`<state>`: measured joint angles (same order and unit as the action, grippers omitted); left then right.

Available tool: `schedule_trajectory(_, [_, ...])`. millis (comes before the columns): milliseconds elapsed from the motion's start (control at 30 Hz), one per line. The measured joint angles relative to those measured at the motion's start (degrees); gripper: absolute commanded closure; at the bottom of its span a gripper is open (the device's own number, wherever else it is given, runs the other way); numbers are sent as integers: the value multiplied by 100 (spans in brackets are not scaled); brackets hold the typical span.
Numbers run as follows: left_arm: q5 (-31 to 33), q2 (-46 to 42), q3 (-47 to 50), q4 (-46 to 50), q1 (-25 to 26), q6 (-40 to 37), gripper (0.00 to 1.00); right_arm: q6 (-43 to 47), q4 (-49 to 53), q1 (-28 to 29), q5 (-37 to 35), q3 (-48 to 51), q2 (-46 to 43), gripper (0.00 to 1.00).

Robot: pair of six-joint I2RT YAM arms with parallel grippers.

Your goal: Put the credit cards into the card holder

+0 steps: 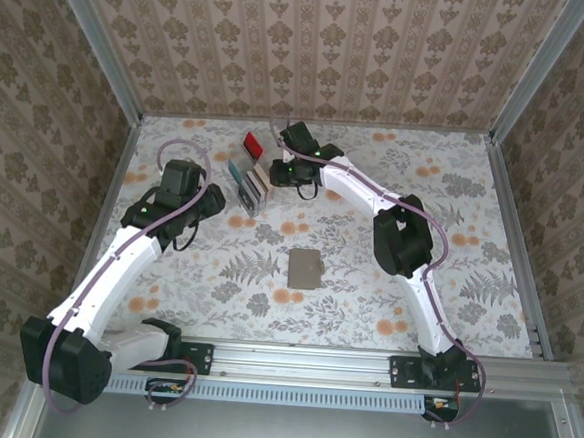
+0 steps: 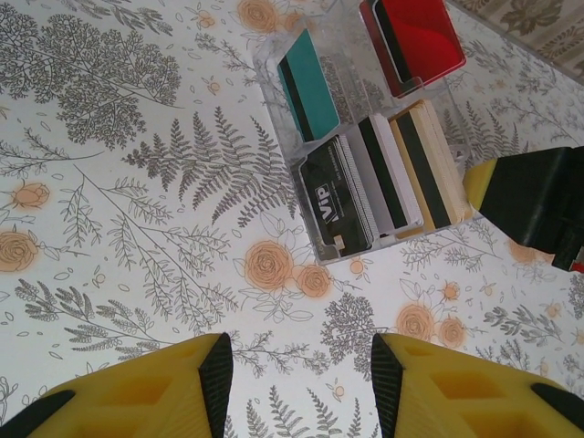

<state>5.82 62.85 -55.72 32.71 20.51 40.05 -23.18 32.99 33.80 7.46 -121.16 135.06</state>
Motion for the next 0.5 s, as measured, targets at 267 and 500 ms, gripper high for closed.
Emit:
schedule_trajectory(267, [-2,-105,111,-20,-4,-2,53,490,103,11,-42,-39,-4,89])
schedule_trajectory(500, [-44,-111,164,-68,-4,0,52,1150,107,-37,-195,809,-597,93])
